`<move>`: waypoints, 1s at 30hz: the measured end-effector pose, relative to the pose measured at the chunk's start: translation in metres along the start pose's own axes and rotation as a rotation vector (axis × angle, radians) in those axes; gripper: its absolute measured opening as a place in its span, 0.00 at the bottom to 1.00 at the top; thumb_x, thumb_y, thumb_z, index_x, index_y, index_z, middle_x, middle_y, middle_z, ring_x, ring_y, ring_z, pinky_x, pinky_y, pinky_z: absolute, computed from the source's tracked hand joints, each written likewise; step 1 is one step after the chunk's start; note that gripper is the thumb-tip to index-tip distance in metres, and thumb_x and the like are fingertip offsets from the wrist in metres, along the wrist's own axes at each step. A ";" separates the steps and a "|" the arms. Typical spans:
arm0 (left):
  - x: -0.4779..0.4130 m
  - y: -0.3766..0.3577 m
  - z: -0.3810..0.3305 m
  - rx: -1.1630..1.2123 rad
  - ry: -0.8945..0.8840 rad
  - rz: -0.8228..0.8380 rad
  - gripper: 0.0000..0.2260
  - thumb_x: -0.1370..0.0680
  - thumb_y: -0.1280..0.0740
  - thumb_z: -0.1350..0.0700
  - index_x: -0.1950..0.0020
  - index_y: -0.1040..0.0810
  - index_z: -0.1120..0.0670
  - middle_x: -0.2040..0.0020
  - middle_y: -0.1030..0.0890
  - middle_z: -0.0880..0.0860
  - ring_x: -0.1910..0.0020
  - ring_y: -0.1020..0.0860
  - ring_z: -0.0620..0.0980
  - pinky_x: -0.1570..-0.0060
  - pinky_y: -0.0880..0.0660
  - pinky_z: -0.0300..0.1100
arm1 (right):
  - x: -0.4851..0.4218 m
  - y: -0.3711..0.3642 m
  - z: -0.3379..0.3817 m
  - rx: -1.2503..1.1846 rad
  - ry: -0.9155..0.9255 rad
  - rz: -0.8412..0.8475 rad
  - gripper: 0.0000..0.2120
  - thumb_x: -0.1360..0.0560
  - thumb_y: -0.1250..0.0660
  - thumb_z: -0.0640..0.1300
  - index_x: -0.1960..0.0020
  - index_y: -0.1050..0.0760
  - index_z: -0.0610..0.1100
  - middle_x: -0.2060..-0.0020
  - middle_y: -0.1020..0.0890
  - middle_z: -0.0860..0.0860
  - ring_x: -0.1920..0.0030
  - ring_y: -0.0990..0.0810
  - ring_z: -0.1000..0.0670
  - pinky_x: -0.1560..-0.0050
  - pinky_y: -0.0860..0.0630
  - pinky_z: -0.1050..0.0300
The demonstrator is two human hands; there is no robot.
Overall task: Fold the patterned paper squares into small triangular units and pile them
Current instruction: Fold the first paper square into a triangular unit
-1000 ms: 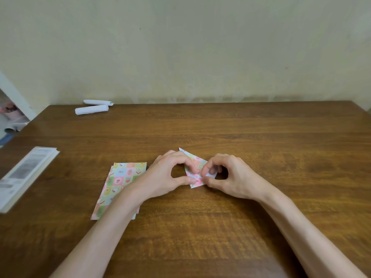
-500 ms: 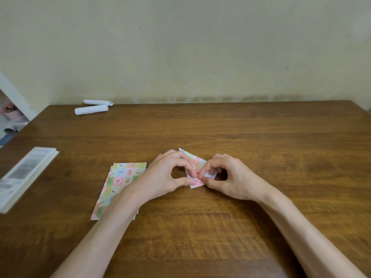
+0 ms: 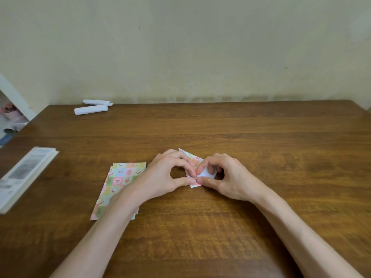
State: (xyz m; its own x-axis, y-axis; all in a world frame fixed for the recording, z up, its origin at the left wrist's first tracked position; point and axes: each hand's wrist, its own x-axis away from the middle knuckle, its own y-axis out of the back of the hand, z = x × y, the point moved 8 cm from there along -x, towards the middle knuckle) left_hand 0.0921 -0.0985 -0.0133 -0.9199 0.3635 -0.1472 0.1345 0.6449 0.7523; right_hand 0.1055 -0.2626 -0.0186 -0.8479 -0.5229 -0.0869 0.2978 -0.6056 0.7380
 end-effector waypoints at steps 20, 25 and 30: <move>0.003 0.002 -0.005 -0.089 0.002 0.005 0.09 0.27 0.23 0.43 0.47 0.15 0.38 0.41 0.23 0.33 0.31 0.33 0.35 0.34 0.42 0.36 | 0.002 0.014 0.007 0.068 0.024 -0.140 0.06 0.26 0.24 0.51 0.53 0.19 0.61 0.53 0.24 0.60 0.47 0.27 0.57 0.43 0.28 0.56; 0.004 0.003 -0.008 -0.110 0.012 -0.032 0.08 0.27 0.24 0.40 0.50 0.18 0.37 0.43 0.23 0.36 0.33 0.31 0.39 0.33 0.38 0.45 | 0.001 0.009 0.007 0.051 0.037 -0.098 0.06 0.25 0.25 0.48 0.53 0.18 0.59 0.55 0.22 0.59 0.50 0.24 0.57 0.45 0.25 0.54; 0.006 0.001 -0.010 -0.104 0.015 -0.037 0.05 0.27 0.24 0.40 0.56 0.18 0.37 0.43 0.24 0.36 0.33 0.30 0.40 0.32 0.38 0.47 | 0.001 0.004 0.005 -0.016 0.026 -0.040 0.09 0.29 0.22 0.53 0.50 0.18 0.60 0.55 0.23 0.60 0.49 0.24 0.57 0.44 0.28 0.60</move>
State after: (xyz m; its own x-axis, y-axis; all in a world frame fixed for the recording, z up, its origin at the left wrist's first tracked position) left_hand 0.0827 -0.1022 -0.0071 -0.9290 0.3302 -0.1672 0.0619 0.5839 0.8094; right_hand 0.1038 -0.2630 -0.0123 -0.8475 -0.5136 -0.1337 0.2713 -0.6357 0.7227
